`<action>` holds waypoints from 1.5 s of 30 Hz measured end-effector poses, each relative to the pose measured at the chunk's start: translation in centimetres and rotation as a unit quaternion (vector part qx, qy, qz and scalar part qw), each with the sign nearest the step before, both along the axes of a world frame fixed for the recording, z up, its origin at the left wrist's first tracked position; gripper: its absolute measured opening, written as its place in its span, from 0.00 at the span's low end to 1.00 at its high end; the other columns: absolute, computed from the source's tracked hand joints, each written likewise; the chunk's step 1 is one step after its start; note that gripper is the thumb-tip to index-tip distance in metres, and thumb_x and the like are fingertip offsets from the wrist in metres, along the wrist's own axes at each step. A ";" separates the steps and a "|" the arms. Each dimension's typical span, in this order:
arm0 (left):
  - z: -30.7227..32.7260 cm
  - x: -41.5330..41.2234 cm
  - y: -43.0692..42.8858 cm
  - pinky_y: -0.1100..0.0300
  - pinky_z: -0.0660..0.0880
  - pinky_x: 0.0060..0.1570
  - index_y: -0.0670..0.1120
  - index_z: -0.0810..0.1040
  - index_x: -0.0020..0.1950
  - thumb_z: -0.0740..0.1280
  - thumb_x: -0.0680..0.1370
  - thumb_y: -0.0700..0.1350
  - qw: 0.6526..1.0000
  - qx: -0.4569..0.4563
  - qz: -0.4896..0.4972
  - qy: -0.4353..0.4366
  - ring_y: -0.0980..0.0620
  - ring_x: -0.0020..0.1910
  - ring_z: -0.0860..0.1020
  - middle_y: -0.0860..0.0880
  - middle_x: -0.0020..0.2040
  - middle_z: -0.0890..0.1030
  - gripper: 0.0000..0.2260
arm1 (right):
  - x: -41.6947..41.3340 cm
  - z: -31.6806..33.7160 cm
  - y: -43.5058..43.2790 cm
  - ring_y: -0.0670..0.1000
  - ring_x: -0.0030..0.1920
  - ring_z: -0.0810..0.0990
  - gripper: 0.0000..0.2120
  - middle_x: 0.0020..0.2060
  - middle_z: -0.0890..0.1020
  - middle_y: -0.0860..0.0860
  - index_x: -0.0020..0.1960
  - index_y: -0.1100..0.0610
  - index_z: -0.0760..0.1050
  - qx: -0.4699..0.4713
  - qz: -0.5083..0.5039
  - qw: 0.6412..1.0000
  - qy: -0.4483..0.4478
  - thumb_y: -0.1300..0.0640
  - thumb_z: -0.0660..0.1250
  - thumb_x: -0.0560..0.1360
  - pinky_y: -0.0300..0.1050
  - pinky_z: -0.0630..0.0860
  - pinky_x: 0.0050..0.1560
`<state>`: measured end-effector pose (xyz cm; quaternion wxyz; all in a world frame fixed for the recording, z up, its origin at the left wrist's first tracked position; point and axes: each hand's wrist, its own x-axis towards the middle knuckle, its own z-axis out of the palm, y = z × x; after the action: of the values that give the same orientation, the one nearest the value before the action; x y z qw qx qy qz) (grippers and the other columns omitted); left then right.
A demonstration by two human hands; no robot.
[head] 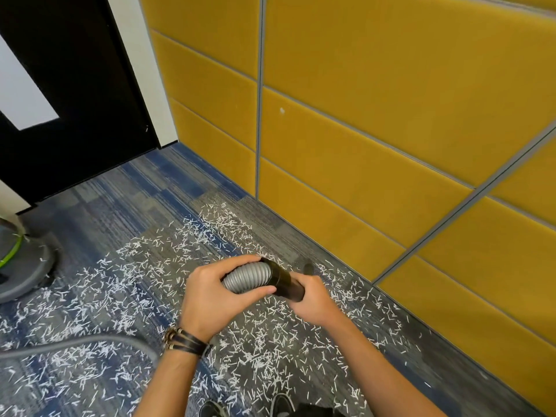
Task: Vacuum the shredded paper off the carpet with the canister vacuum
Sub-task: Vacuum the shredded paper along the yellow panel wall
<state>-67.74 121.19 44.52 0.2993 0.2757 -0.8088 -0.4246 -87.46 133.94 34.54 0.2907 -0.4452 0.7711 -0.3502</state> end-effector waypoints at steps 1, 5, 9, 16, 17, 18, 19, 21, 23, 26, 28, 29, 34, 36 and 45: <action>0.0 0.0 0.2 0.71 0.79 0.54 0.63 0.86 0.57 0.83 0.61 0.67 1.000 -0.003 -0.006 0.000 0.66 0.50 0.84 0.70 0.52 0.85 0.26 | 0.1 -0.3 0.6 0.43 0.31 0.76 0.06 0.33 0.81 0.51 0.44 0.55 0.80 -0.002 -0.005 1.000 -0.003 0.65 0.70 0.72 0.37 0.69 0.33; 0.6 -0.2 0.7 0.73 0.77 0.53 0.62 0.86 0.57 0.81 0.62 0.68 1.000 -0.026 -0.011 -0.002 0.67 0.49 0.84 0.70 0.50 0.85 0.26 | 0.3 -0.7 1.9 0.45 0.32 0.78 0.09 0.34 0.82 0.49 0.46 0.52 0.81 -0.004 -0.027 1.000 -0.011 0.65 0.71 0.72 0.40 0.72 0.34; 1.8 -0.1 0.2 0.69 0.80 0.52 0.61 0.87 0.58 0.79 0.63 0.69 0.999 -0.048 -0.002 0.005 0.66 0.48 0.84 0.66 0.49 0.86 0.26 | 0.7 -0.2 1.3 0.45 0.32 0.78 0.08 0.34 0.83 0.49 0.47 0.51 0.81 -0.014 -0.044 0.999 -0.014 0.62 0.73 0.73 0.39 0.73 0.33; 2.7 0.9 -0.2 0.63 0.82 0.54 0.59 0.87 0.57 0.82 0.62 0.64 0.999 -0.034 -0.021 0.027 0.62 0.49 0.86 0.64 0.51 0.87 0.26 | 1.9 0.4 0.7 0.44 0.31 0.76 0.09 0.35 0.83 0.50 0.50 0.53 0.82 -0.032 -0.029 0.999 -0.016 0.63 0.72 0.73 0.38 0.70 0.33; 2.6 1.1 -0.2 0.63 0.81 0.54 0.58 0.87 0.57 0.82 0.62 0.64 0.999 -0.025 -0.023 0.031 0.61 0.49 0.86 0.64 0.51 0.87 0.26 | 2.0 0.4 0.9 0.43 0.30 0.75 0.09 0.34 0.83 0.50 0.49 0.53 0.82 -0.029 -0.024 0.999 -0.015 0.64 0.71 0.73 0.37 0.70 0.33; 2.6 1.2 -0.1 0.64 0.81 0.54 0.58 0.87 0.57 0.82 0.62 0.64 0.999 -0.021 -0.024 0.033 0.61 0.49 0.86 0.64 0.51 0.87 0.26 | 2.0 0.4 1.1 0.43 0.30 0.75 0.09 0.34 0.82 0.50 0.49 0.52 0.81 -0.025 -0.021 0.999 -0.016 0.65 0.71 0.72 0.36 0.69 0.33; 2.5 1.3 0.0 0.65 0.81 0.53 0.58 0.87 0.57 0.82 0.62 0.64 0.999 -0.022 -0.023 0.032 0.61 0.49 0.86 0.64 0.51 0.87 0.26 | 2.0 0.4 1.4 0.43 0.30 0.75 0.10 0.34 0.82 0.49 0.49 0.52 0.81 -0.022 -0.022 0.999 -0.020 0.65 0.70 0.73 0.36 0.70 0.33; 2.5 1.3 0.4 0.66 0.81 0.53 0.58 0.87 0.57 0.81 0.63 0.65 0.999 -0.030 -0.013 0.034 0.63 0.49 0.85 0.64 0.50 0.87 0.26 | 2.0 0.5 1.7 0.43 0.30 0.76 0.10 0.34 0.82 0.49 0.49 0.51 0.81 -0.019 -0.033 0.999 -0.016 0.65 0.71 0.72 0.35 0.69 0.33; 2.4 1.1 0.8 0.64 0.81 0.54 0.58 0.87 0.57 0.81 0.63 0.64 0.999 -0.036 0.003 0.040 0.63 0.49 0.85 0.63 0.51 0.87 0.25 | 1.7 0.8 1.6 0.42 0.29 0.75 0.09 0.33 0.82 0.48 0.48 0.52 0.81 -0.020 -0.041 0.999 0.004 0.65 0.72 0.72 0.33 0.68 0.32; 2.1 0.7 1.4 0.56 0.83 0.55 0.58 0.87 0.58 0.82 0.63 0.64 0.999 -0.033 0.019 0.039 0.62 0.51 0.85 0.63 0.52 0.87 0.25 | 0.8 1.5 1.3 0.43 0.31 0.76 0.10 0.34 0.82 0.50 0.50 0.55 0.82 -0.017 -0.032 0.999 0.017 0.66 0.71 0.71 0.35 0.69 0.31; 1.8 0.4 2.0 0.55 0.84 0.55 0.59 0.87 0.59 0.80 0.64 0.65 0.999 -0.039 0.023 0.030 0.63 0.51 0.85 0.64 0.52 0.86 0.25 | 0.2 1.7 1.2 0.47 0.32 0.78 0.10 0.35 0.83 0.52 0.50 0.55 0.82 -0.024 -0.021 0.999 0.017 0.66 0.71 0.71 0.44 0.73 0.33; 1.7 0.2 2.3 0.55 0.84 0.54 0.59 0.87 0.59 0.80 0.64 0.66 0.999 -0.044 0.022 0.023 0.64 0.51 0.85 0.64 0.52 0.86 0.26 | 0.0 1.7 1.3 0.49 0.33 0.78 0.09 0.35 0.83 0.51 0.48 0.55 0.82 -0.028 -0.018 0.999 0.012 0.65 0.71 0.71 0.47 0.73 0.34; 2.6 -0.6 3.5 0.58 0.83 0.54 0.61 0.86 0.58 0.81 0.63 0.66 0.998 -0.057 -0.014 0.019 0.65 0.51 0.85 0.65 0.52 0.86 0.25 | 1.0 1.6 2.8 0.42 0.29 0.72 0.12 0.29 0.78 0.44 0.41 0.48 0.78 -0.033 -0.042 0.998 -0.042 0.65 0.73 0.72 0.40 0.68 0.31; 3.1 -0.7 3.5 0.59 0.82 0.55 0.61 0.87 0.58 0.82 0.63 0.66 0.998 -0.058 -0.031 0.021 0.65 0.51 0.85 0.65 0.52 0.86 0.25 | 1.6 1.5 3.7 0.41 0.28 0.72 0.17 0.29 0.78 0.41 0.41 0.43 0.77 -0.045 -0.060 0.995 -0.059 0.66 0.73 0.73 0.37 0.67 0.31; 4.0 -1.3 4.1 0.65 0.80 0.55 0.57 0.87 0.59 0.80 0.65 0.66 0.996 -0.088 -0.009 0.030 0.65 0.51 0.84 0.63 0.53 0.86 0.26 | -0.1 2.1 4.3 0.44 0.29 0.75 0.08 0.32 0.81 0.50 0.48 0.56 0.82 -0.052 -0.064 0.997 -0.009 0.66 0.72 0.71 0.38 0.69 0.30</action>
<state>-69.01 125.28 48.50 0.3426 0.2284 -0.8361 -0.3625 -87.56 138.23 36.64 0.2509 -0.4068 0.7761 -0.4113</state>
